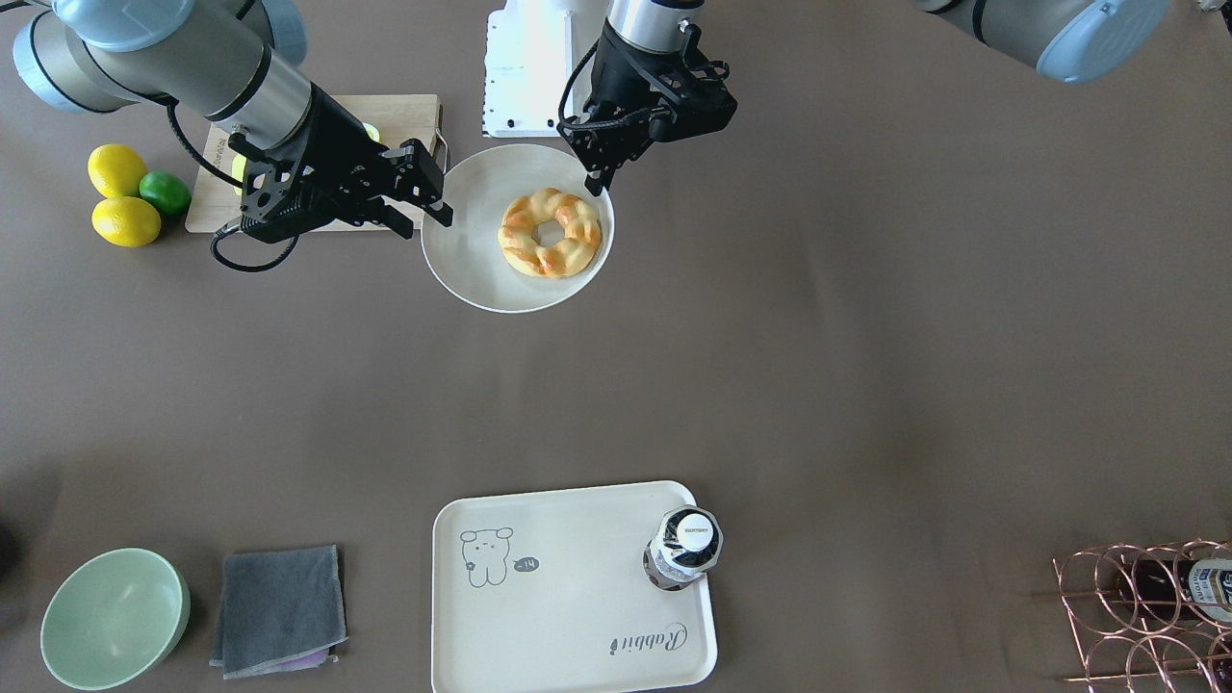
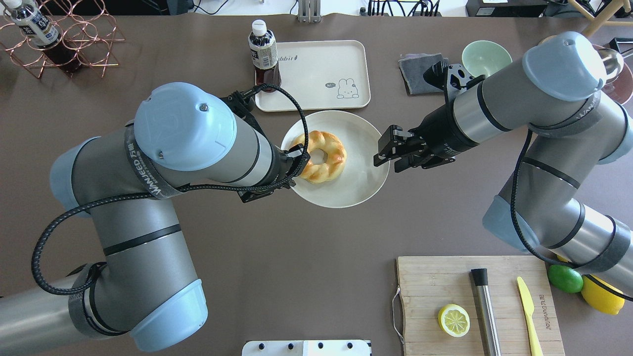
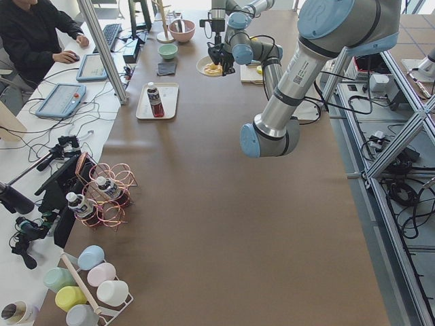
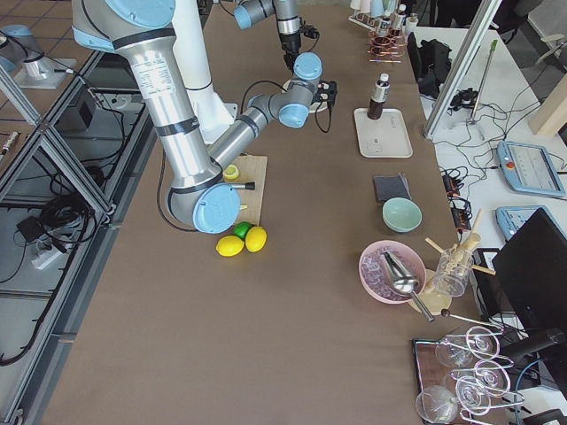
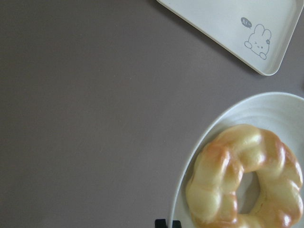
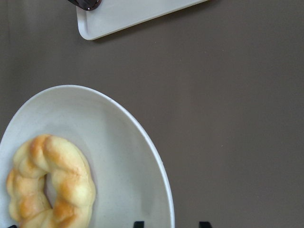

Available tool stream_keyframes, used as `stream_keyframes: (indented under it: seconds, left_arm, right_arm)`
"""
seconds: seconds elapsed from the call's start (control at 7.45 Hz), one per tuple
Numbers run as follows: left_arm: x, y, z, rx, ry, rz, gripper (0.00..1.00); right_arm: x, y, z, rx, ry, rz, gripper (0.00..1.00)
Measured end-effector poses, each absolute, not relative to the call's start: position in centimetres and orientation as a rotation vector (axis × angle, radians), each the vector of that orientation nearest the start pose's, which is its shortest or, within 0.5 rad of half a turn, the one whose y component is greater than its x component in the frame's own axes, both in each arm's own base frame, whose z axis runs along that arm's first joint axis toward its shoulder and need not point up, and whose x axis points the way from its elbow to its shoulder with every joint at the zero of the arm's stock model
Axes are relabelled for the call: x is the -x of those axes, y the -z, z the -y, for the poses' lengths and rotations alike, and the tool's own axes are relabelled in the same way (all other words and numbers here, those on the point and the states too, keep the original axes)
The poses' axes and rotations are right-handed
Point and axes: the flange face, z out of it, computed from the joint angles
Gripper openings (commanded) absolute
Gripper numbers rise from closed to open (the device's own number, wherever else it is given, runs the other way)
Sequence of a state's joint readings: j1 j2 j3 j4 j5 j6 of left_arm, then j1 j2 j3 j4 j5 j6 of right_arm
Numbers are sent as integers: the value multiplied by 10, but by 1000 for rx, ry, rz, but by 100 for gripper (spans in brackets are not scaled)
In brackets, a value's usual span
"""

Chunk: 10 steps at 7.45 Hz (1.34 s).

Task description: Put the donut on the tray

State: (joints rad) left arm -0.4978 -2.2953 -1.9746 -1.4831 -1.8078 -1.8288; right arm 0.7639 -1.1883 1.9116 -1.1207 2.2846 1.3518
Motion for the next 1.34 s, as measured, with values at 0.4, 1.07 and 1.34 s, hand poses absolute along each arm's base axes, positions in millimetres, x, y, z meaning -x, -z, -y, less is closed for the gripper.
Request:
stream_keyframes:
  seconds: [0.4, 1.07, 1.34]
  left_arm:
    - [-462, -91, 377, 89, 558, -1066, 0]
    - [-461, -86, 376, 90, 562, -1077, 98]
    - [-457, -81, 378, 81, 557, -1113, 98]
  right_arm:
    - [357, -236, 436, 24, -55, 1271, 0]
    - [357, -239, 437, 43, -91, 1262, 0]
    - [356, -244, 441, 65, -131, 1247, 0]
